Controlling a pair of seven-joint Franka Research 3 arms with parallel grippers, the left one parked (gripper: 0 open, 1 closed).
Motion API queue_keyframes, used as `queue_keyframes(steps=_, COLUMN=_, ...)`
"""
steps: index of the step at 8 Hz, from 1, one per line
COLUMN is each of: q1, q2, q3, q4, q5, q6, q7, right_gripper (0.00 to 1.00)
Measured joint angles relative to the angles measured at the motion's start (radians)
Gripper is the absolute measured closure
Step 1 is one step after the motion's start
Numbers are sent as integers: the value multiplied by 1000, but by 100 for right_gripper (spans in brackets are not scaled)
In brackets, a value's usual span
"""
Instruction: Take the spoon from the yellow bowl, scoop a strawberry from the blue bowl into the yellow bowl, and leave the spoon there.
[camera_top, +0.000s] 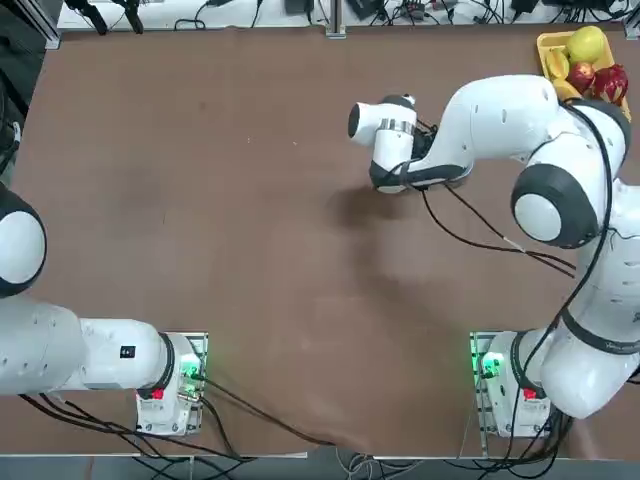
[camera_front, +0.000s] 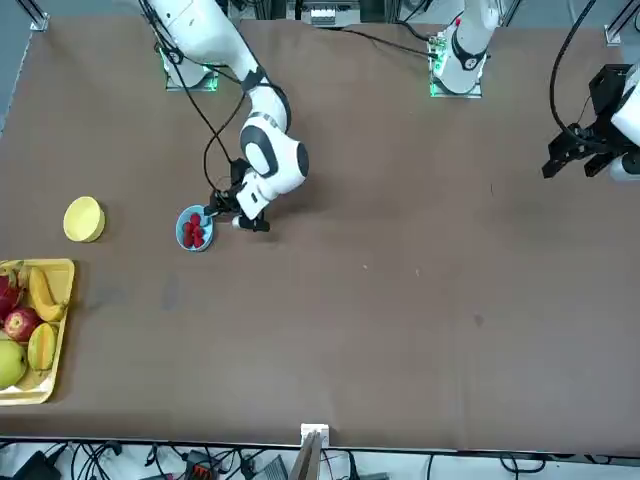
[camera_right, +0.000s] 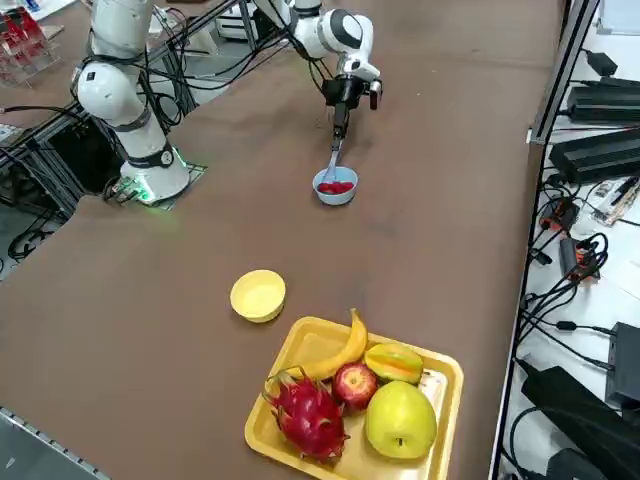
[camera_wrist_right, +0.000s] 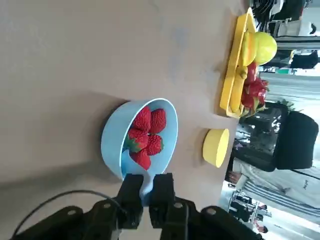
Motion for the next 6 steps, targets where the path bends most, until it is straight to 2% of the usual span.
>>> queue_keyframes(steps=6, q1=26, q2=46, q3=0, q4=20, q5=-43, q6=-46, q7=23, right_gripper=89)
